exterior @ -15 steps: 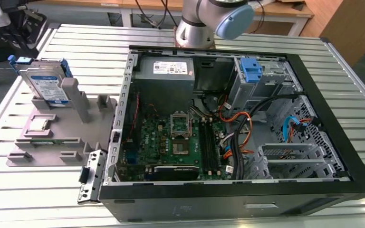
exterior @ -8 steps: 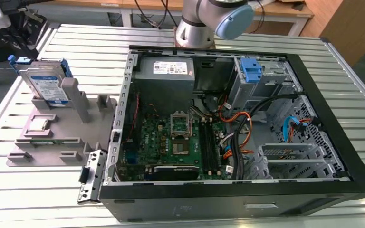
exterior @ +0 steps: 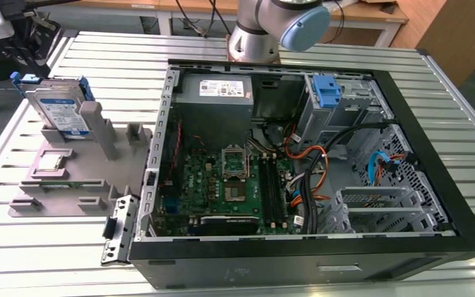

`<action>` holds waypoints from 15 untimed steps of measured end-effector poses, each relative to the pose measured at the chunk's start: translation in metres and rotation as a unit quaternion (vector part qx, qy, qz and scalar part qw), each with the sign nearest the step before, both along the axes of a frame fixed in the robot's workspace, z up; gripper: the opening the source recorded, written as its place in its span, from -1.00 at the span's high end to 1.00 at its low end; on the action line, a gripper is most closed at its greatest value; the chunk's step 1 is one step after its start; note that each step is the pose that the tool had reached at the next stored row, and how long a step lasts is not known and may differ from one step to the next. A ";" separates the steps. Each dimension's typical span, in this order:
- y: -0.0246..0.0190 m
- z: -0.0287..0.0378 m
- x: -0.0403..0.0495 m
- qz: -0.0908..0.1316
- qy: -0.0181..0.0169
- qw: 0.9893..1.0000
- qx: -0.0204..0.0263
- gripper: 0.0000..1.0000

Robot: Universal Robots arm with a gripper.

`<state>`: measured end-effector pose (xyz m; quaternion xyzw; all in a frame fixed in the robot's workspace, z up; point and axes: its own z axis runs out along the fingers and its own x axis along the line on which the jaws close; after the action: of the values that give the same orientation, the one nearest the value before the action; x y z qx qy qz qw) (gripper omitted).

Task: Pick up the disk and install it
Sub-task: 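Reach for the disk, then pick up the disk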

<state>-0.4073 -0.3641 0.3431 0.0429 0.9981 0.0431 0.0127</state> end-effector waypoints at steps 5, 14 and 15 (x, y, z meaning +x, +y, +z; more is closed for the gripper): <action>0.0000 -0.0023 0.0000 0.000 0.000 1.000 0.000 0.80; 0.0000 -0.0037 0.0000 0.000 0.000 1.000 0.000 0.80; 0.0000 -0.0037 0.0000 0.000 0.000 1.000 0.000 0.80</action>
<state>-0.4073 -0.3641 0.3394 0.0429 0.9981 0.0432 0.0128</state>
